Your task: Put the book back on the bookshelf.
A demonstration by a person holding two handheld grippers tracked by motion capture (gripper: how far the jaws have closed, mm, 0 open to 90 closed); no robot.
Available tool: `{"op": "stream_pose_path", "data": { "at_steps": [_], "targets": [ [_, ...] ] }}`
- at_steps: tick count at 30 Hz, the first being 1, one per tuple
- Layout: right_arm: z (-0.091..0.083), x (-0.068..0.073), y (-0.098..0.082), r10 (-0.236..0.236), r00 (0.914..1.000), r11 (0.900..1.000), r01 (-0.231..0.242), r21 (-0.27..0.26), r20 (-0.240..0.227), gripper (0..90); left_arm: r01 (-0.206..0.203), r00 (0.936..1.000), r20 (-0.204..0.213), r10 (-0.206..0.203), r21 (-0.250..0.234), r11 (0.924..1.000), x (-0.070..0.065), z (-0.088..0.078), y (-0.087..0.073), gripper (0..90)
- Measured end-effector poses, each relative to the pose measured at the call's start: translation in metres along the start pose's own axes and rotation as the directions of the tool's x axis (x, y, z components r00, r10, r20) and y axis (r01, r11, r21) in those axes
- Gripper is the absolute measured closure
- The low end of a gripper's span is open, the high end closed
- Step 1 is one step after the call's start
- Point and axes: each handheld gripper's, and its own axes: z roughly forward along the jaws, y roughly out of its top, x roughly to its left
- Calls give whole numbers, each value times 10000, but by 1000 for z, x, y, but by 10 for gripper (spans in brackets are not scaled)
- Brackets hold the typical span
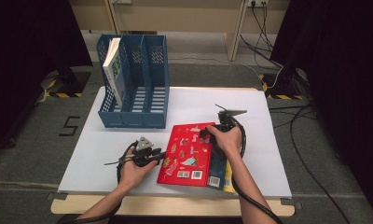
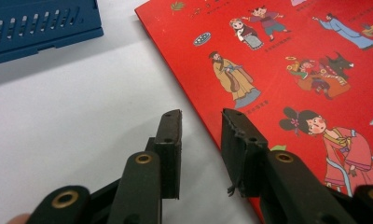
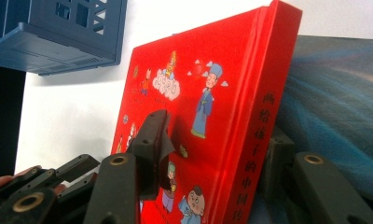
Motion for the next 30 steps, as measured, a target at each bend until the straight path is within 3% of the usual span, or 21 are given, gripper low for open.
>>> {"op": "stream_pose_path", "data": {
  "at_steps": [3,11,17,30],
  "targets": [
    [-1,-1,1,262,9996,9996,-262,52,-70,560,24,10000,-16,-24,21,10000,0,0,0,678],
    [-6,2,3,415,9980,9990,-422,-122,-483,631,302,9995,-11,-302,116,9995,3,0,1,648],
    [-12,10,6,249,9980,9996,-256,-123,-581,661,435,9990,95,-436,92,9990,6,0,0,627],
    [-14,11,9,399,9948,9992,-402,-12,-939,698,542,9985,121,-543,101,9985,8,0,0,610]
  ]
}}
